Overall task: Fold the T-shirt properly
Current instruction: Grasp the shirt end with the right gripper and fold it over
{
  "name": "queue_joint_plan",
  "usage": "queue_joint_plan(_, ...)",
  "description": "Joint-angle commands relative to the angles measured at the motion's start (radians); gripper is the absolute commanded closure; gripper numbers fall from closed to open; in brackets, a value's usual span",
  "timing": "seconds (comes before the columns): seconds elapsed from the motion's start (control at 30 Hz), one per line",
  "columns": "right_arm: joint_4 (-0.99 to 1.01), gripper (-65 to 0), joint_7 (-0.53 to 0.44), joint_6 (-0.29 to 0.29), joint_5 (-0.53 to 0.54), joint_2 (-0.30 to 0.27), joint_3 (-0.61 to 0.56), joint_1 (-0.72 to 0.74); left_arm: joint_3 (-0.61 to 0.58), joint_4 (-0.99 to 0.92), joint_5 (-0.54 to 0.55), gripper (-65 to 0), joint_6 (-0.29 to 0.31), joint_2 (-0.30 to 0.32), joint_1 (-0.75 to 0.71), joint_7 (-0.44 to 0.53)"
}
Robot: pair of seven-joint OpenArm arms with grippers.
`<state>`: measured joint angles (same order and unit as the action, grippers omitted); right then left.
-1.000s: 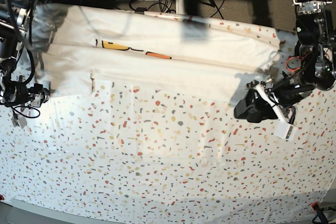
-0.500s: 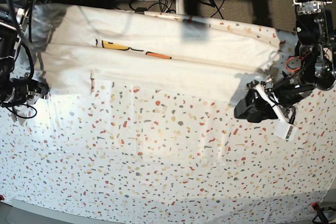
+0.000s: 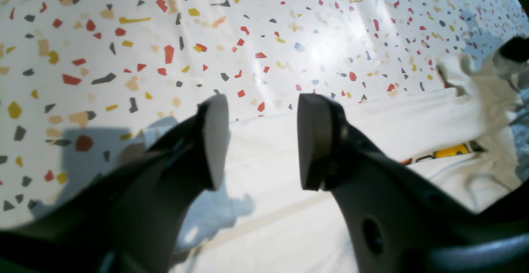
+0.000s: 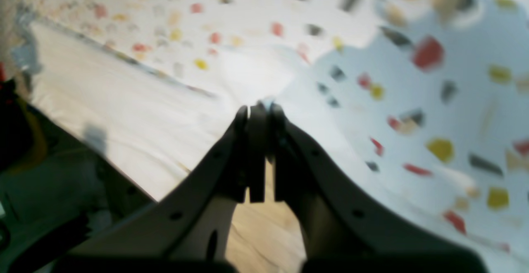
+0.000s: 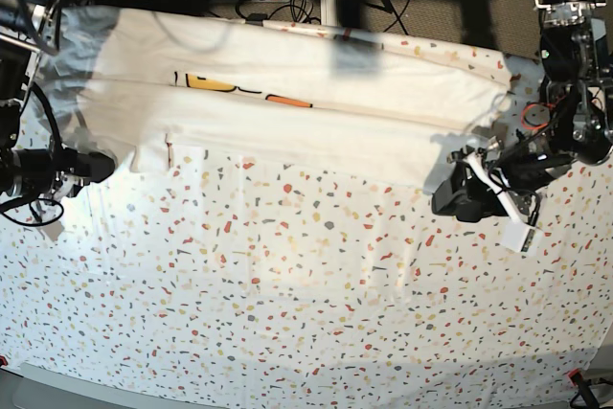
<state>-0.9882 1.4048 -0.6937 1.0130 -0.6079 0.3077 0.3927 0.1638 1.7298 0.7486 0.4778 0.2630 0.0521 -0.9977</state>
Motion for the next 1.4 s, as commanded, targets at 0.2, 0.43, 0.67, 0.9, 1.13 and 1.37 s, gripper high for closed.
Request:
queue_joint_plan(0.2, -0.309, 0.0, -0.009, -0.004, 0.286, -0.024, 0.029, -0.117, 0.006, 0.017, 0.018, -26.7, 0.004, 0.009, 0.017, 0.019)
queue_joint_plan(0.43, -0.569, 0.0, -0.009, -0.004, 0.343, -0.024, 0.066, -0.352, 0.006, 0.017, 0.018, -26.6, 0.004, 0.009, 0.017, 0.019)
queue_joint_plan(0.67, -0.720, 0.0, -0.009, -0.004, 0.360, -0.024, 0.126, -0.601, 0.006, 0.017, 0.018, -26.6, 0.004, 0.009, 0.017, 0.019)
queue_joint_plan(0.9, -0.810, 0.0, -0.009, -0.004, 0.360, -0.024, 0.187, -0.854, 0.006, 0.017, 0.018, -26.6, 0.004, 0.009, 0.017, 0.019)
queue_joint_plan(1.13, -0.840, 0.0, -0.009, -0.004, 0.351, -0.024, 0.236, -1.023, 0.006, 0.017, 0.018, -26.7, 0.004, 0.009, 0.017, 0.019)
queue_joint_plan(1.37, -0.840, 0.0, -0.009, -0.004, 0.206, -0.024, 0.331, -1.092, 0.006, 0.017, 0.018, -26.6, 0.004, 0.009, 0.017, 0.019)
